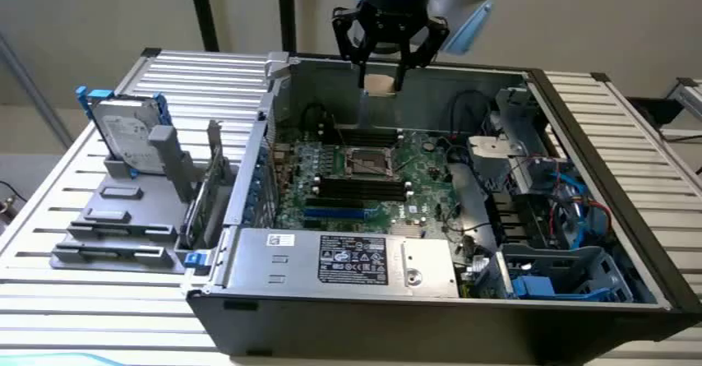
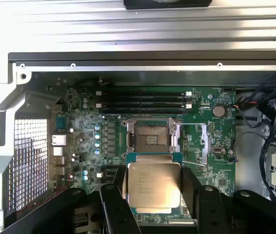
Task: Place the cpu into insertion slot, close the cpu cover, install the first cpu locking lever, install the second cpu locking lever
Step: 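Place the cpu into insertion slot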
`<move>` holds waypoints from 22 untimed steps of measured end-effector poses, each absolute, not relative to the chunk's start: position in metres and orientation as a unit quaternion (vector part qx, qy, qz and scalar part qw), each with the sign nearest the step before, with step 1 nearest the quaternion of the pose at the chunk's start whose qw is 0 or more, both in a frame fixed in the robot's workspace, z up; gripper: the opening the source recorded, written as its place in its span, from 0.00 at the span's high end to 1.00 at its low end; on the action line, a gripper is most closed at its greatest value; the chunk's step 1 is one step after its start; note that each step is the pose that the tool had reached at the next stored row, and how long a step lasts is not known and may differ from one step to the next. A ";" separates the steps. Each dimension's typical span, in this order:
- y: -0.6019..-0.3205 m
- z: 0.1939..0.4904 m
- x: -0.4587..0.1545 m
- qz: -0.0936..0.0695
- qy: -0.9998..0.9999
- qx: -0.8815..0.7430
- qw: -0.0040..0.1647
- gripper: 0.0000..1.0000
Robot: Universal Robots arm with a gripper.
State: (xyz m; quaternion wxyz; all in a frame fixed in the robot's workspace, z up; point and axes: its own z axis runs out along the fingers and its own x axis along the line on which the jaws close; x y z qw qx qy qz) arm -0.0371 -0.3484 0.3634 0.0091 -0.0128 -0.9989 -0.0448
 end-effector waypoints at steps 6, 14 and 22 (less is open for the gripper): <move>-0.348 0.363 -0.037 -0.045 -0.999 -0.013 0.009 0.45; -0.348 0.363 -0.037 -0.045 -0.999 -0.013 0.009 0.45; -0.348 0.363 -0.037 -0.045 -0.997 -0.069 0.007 0.45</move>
